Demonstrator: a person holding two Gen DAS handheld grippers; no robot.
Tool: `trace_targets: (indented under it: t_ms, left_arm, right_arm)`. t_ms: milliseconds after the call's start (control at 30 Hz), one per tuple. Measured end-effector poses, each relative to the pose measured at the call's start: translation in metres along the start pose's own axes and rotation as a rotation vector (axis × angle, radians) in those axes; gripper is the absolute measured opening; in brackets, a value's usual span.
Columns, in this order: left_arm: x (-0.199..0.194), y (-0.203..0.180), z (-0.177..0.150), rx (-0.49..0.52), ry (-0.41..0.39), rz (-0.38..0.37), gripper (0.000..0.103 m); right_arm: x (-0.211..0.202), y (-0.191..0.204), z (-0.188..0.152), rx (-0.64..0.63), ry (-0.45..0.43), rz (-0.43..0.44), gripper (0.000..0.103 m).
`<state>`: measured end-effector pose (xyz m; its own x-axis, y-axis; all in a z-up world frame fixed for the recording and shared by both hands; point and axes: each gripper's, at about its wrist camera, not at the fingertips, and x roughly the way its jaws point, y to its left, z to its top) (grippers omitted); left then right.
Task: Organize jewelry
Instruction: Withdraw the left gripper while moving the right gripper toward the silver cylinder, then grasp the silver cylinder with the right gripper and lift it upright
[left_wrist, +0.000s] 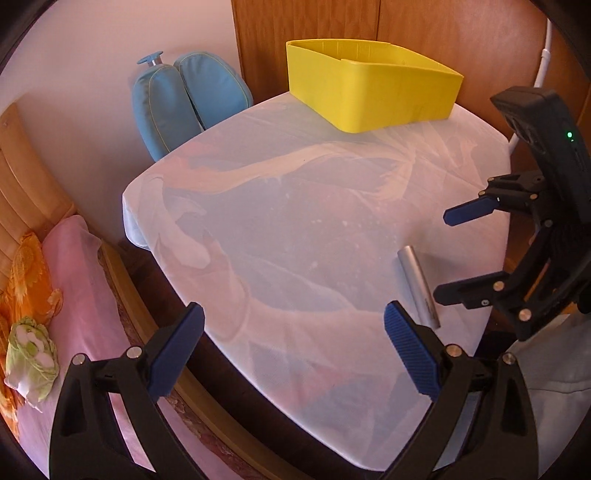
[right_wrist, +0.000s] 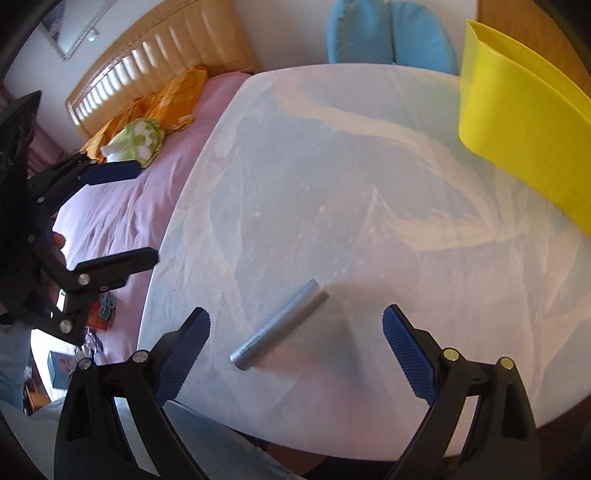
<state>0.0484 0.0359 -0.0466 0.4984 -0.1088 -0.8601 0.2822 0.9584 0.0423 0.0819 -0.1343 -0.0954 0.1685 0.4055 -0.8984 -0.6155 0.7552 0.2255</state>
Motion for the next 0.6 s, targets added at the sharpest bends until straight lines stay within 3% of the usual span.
trace_targets:
  t_ms: [233, 400, 433, 467, 600]
  left_arm:
    - [0.004, 0.01, -0.017, 0.067, -0.02, -0.084, 0.095]
    - [0.011, 0.0, -0.019, 0.119, -0.03, -0.134, 0.095]
    - [0.013, -0.002, -0.019, 0.132, -0.028, -0.147, 0.095]
    - [0.015, -0.004, -0.02, 0.147, -0.025, -0.154, 0.095]
    - [0.018, -0.007, -0.024, 0.189, -0.018, -0.164, 0.095]
  right_arm:
    - [0.008, 0.02, -0.007, 0.13, 0.009, -0.178, 0.095]
    - [0.015, 0.023, -0.014, 0.178, 0.004, -0.25, 0.094]
    - [0.017, 0.024, -0.015, 0.189, 0.004, -0.26, 0.088]
    - [0.02, 0.025, -0.017, 0.2, 0.007, -0.264, 0.074]
    - [0.029, 0.025, -0.025, 0.25, 0.024, -0.265, 0.069]
